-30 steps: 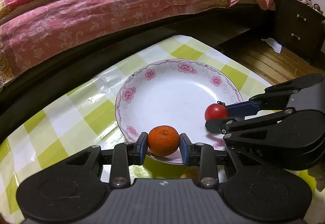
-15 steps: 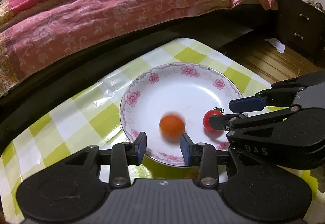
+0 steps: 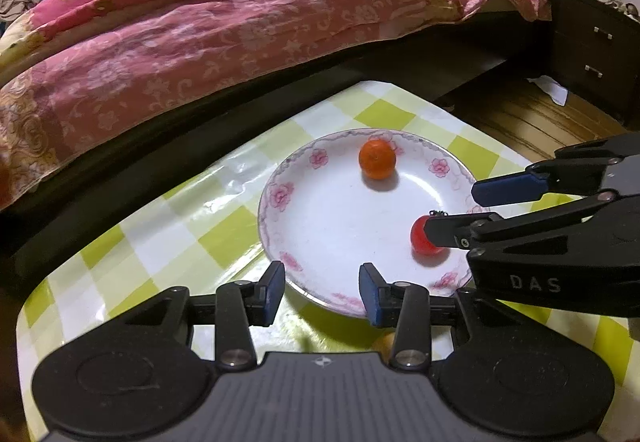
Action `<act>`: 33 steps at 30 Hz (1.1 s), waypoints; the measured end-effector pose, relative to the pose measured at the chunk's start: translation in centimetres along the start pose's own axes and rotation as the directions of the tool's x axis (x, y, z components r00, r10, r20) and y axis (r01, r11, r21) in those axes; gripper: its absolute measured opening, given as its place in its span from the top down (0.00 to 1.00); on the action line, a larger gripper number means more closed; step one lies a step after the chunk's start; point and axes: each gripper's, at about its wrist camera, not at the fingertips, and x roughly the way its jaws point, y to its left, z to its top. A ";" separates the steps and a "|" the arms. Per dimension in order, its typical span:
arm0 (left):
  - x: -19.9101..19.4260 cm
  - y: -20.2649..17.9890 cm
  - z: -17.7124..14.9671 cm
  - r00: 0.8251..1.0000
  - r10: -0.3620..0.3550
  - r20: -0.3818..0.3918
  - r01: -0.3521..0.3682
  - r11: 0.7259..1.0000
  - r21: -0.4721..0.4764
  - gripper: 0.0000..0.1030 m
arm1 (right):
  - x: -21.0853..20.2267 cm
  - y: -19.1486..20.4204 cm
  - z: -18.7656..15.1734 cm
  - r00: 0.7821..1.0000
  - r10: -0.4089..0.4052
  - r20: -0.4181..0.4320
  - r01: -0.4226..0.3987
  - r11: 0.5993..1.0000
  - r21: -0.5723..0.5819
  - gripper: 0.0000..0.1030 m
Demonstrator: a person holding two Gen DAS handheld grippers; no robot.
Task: Organize fruits
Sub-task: 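Open both tools to drop the tangerine and cherry tomato onto the plate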
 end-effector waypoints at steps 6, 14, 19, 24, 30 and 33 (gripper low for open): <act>-1.1 0.2 -0.7 1.000 0.024 -0.001 -0.024 1.000 0.014 0.54 | -1.0 1.0 -0.1 1.000 0.020 0.013 -0.020 1.000 -0.022 0.59; -2.3 0.4 -1.7 0.999 0.040 -0.013 -0.039 0.999 0.020 0.53 | -1.5 2.1 -0.6 0.999 0.040 -0.002 -0.040 0.998 -0.041 0.58; -3.0 0.7 -2.4 0.999 0.048 -0.022 -0.047 0.999 0.014 0.53 | -1.9 2.9 -1.0 0.998 0.059 -0.011 -0.059 0.997 -0.056 0.58; -3.5 0.7 -3.0 0.998 0.058 -0.027 -0.058 0.998 0.016 0.53 | -2.1 3.5 -1.2 0.997 0.074 -0.020 -0.075 0.995 -0.067 0.58; -4.0 0.9 -3.6 0.998 0.061 -0.031 -0.061 0.998 0.010 0.53 | -2.4 3.9 -1.5 0.995 0.091 -0.032 -0.093 0.993 -0.067 0.58; -4.1 0.9 -3.9 0.997 0.065 -0.040 -0.064 0.998 0.012 0.53 | -2.5 4.1 -1.6 0.994 0.100 -0.037 -0.102 0.992 -0.071 0.58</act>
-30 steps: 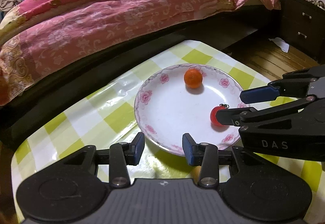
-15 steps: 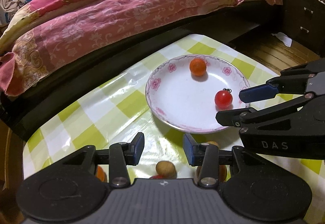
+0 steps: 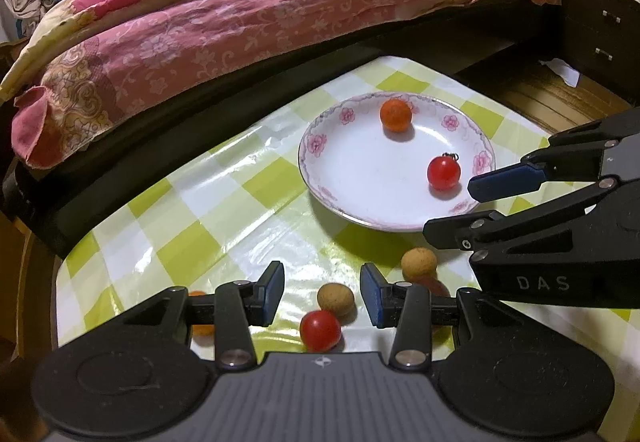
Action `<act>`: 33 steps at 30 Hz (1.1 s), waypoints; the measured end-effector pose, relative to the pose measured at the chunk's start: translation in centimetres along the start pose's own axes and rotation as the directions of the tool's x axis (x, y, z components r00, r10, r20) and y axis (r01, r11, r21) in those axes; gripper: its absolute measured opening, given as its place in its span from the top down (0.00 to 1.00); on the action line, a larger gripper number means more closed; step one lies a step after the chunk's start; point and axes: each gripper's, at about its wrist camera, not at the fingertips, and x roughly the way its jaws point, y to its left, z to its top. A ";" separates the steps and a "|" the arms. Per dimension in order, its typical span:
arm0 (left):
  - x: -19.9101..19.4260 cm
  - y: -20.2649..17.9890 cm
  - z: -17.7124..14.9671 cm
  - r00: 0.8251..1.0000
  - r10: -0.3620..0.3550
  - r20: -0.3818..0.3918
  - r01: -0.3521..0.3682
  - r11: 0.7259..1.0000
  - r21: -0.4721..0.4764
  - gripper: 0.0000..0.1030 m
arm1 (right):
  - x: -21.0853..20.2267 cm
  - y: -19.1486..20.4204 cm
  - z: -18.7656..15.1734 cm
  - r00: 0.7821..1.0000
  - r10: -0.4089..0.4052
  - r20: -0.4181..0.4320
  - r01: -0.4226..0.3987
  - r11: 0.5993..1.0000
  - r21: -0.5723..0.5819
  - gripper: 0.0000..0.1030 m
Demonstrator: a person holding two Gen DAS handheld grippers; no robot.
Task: Organize fruits
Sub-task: 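Grasp the large dark-red tomato with the right tool while the left tool grasps an orange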
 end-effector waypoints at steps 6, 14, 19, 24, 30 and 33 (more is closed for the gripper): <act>-0.4 0.1 -0.6 1.000 0.008 -0.013 -0.008 1.000 -0.002 0.53 | -0.1 0.5 -0.3 1.000 0.017 -0.015 -0.017 1.000 -0.005 0.58; -1.5 0.6 -2.7 0.999 0.003 -0.042 -0.003 1.000 -0.012 0.47 | -0.5 1.2 -0.6 0.999 0.045 -0.024 -0.045 0.999 -0.013 0.53; -2.4 1.1 -4.7 0.998 0.005 -0.070 -0.007 0.999 -0.031 0.47 | -0.7 1.6 -0.9 0.998 0.055 -0.031 -0.056 0.998 -0.026 0.52; -2.6 1.4 -6.8 0.995 -0.008 -0.103 0.002 0.998 -0.059 0.47 | -0.8 1.7 -1.5 0.997 0.063 -0.047 -0.064 0.998 -0.026 0.52; -1.6 1.4 -7.9 0.992 -0.035 -0.121 0.027 0.997 -0.065 0.47 | -0.9 1.6 -2.5 0.995 0.071 -0.074 -0.073 0.997 -0.018 0.49; -1.0 1.2 -7.9 0.992 -0.041 -0.121 0.034 0.998 -0.058 0.47 | -0.9 1.4 -2.9 0.995 0.074 -0.073 -0.075 0.997 -0.014 0.44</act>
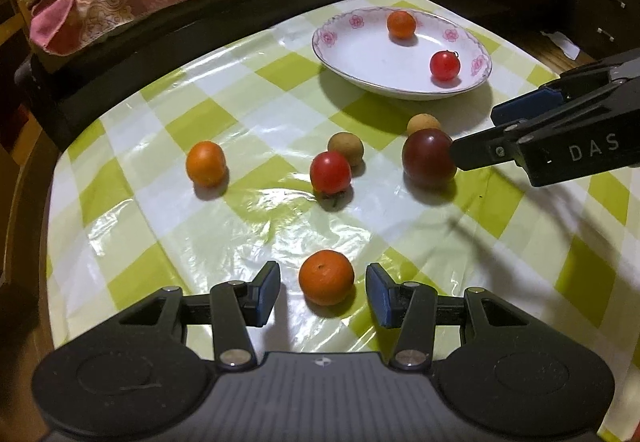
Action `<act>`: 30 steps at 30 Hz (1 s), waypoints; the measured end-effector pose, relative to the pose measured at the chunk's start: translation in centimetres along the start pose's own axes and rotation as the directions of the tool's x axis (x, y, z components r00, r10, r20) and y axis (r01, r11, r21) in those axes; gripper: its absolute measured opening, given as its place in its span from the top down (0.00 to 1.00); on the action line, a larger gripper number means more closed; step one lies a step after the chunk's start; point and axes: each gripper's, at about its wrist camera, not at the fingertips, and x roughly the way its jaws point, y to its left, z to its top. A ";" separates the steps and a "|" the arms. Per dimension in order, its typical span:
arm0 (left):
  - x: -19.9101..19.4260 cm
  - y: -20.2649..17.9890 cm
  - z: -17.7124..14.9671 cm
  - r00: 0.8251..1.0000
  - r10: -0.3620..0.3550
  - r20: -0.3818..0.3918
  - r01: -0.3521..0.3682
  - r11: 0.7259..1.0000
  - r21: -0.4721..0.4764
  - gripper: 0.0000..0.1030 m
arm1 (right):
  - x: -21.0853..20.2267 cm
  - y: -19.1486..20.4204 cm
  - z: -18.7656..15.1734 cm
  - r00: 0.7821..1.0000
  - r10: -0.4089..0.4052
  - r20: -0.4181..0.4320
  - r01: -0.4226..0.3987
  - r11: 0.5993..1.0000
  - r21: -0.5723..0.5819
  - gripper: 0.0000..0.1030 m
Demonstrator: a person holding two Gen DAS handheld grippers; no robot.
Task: Organize fruits
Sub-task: 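Grasp the large dark-red tomato with the right tool while the left tool grasps an orange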
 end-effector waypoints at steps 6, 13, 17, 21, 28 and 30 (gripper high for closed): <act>0.3 -0.1 0.1 1.000 -0.009 0.017 0.009 1.000 0.009 0.47 | 0.7 -0.5 -0.3 1.000 0.007 -0.015 -0.007 1.000 0.025 0.43; 0.4 0.2 -0.1 1.000 -0.009 0.027 0.009 1.000 0.001 0.47 | 1.8 -0.1 -0.1 0.999 0.018 -0.030 -0.018 1.000 0.023 0.44; 0.4 0.0 -0.3 0.999 -0.006 0.038 0.006 1.000 0.009 0.48 | 2.6 0.2 -0.1 0.999 0.018 -0.048 -0.017 1.000 0.023 0.44; 0.3 -0.2 -0.3 0.999 -0.012 0.042 0.011 1.000 0.017 0.52 | 3.5 0.5 -0.2 0.998 0.022 -0.065 -0.021 1.000 0.021 0.45; 0.1 -0.1 -0.4 0.999 -0.027 0.034 0.027 1.000 0.009 0.59 | 3.9 0.6 -0.3 0.996 0.035 -0.080 -0.034 0.999 0.017 0.60; 0.1 -0.3 -0.4 0.999 -0.032 0.035 0.031 0.999 0.013 0.62 | 3.9 0.7 -0.3 0.996 0.047 -0.079 -0.046 0.999 0.019 0.66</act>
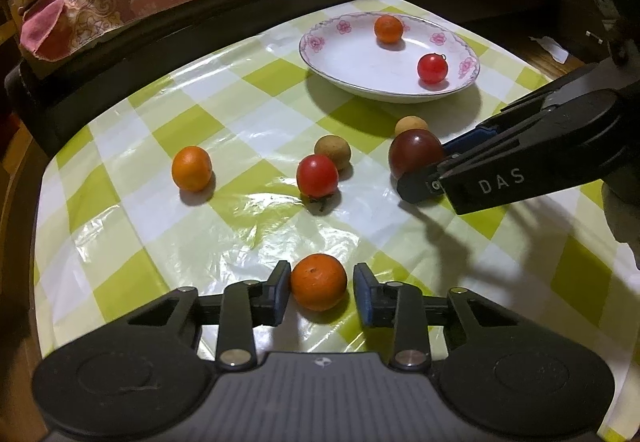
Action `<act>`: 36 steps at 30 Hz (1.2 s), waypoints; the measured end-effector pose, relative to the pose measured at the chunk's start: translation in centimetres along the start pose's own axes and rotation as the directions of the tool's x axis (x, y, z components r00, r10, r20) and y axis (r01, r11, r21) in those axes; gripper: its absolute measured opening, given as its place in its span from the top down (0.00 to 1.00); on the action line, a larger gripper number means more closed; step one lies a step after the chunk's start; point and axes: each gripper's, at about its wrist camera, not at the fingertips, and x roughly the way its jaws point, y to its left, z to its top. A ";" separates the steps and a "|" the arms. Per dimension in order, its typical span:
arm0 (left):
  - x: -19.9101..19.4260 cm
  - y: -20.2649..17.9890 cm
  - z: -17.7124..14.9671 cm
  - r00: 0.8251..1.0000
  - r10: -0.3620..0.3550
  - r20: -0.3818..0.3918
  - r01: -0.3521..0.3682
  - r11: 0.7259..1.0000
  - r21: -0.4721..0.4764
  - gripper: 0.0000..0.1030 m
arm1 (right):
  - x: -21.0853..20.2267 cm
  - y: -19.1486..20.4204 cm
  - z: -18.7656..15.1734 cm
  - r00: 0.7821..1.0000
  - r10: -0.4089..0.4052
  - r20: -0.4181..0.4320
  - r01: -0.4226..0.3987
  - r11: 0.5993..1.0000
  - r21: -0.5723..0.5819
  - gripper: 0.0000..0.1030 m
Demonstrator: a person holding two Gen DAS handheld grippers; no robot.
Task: Organize fruits
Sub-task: 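Grasp the large dark-red tomato with the right tool while the left tool grasps an orange, then carry the dark-red tomato and orange over the plate with both tools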
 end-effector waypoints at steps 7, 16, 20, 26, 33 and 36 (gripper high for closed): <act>-0.5 -0.3 0.1 0.999 -0.034 0.003 0.034 0.999 0.005 0.65 | -0.1 0.1 0.0 1.000 0.011 -0.005 -0.011 1.000 -0.003 0.68; -0.7 -1.4 0.4 0.998 -0.068 0.017 0.067 0.997 0.030 0.65 | -1.9 -0.1 -1.5 0.999 0.004 -0.032 -0.004 1.000 -0.022 0.68; -0.4 -1.8 0.4 0.998 -0.070 0.010 0.070 0.997 0.042 0.65 | -2.5 -0.3 -2.4 0.999 -0.018 -0.048 0.016 0.999 -0.037 0.68; 0.0 -2.0 0.4 0.998 -0.064 0.003 0.064 0.996 0.054 0.65 | -2.4 -0.6 -2.2 0.999 -0.007 -0.046 0.006 1.000 -0.022 0.64; 0.1 -2.0 0.2 0.998 -0.067 0.004 0.066 0.996 0.066 0.64 | -2.1 -0.8 -1.7 1.000 0.000 -0.026 -0.001 1.000 -0.019 0.58; 0.0 -2.0 0.2 0.998 -0.066 0.002 0.066 0.995 0.069 0.64 | -1.8 -0.8 -1.5 1.000 0.008 -0.021 -0.008 1.000 -0.020 0.57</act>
